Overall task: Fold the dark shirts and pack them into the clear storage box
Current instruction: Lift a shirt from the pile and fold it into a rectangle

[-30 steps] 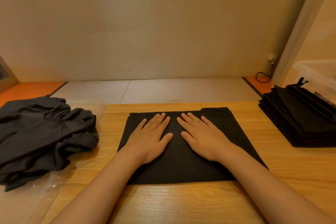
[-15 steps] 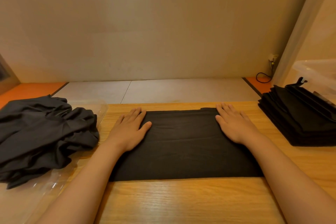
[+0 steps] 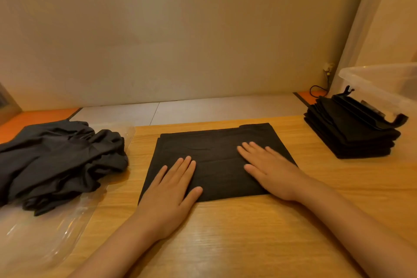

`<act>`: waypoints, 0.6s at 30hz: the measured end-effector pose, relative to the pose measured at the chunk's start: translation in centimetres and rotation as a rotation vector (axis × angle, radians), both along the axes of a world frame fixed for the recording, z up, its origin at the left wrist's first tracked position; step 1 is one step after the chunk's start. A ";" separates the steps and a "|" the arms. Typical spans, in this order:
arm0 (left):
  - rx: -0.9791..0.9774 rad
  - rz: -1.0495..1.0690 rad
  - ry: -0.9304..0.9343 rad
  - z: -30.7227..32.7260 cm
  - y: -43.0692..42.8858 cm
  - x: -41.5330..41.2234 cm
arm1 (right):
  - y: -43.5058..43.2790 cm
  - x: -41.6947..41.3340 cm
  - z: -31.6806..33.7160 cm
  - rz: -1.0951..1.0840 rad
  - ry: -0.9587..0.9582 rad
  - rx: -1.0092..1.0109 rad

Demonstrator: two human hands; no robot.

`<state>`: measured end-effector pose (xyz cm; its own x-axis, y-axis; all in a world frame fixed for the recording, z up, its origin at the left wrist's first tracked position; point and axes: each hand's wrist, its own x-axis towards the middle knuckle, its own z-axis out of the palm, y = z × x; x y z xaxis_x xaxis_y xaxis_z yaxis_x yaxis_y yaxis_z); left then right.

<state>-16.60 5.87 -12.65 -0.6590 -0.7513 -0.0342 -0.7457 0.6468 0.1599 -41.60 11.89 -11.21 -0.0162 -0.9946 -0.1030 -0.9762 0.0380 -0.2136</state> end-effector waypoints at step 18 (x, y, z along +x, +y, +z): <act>0.101 0.163 0.259 0.9 8.6 -1.3 | 10.7 4.5 0.9 -0.017 0.008 -0.087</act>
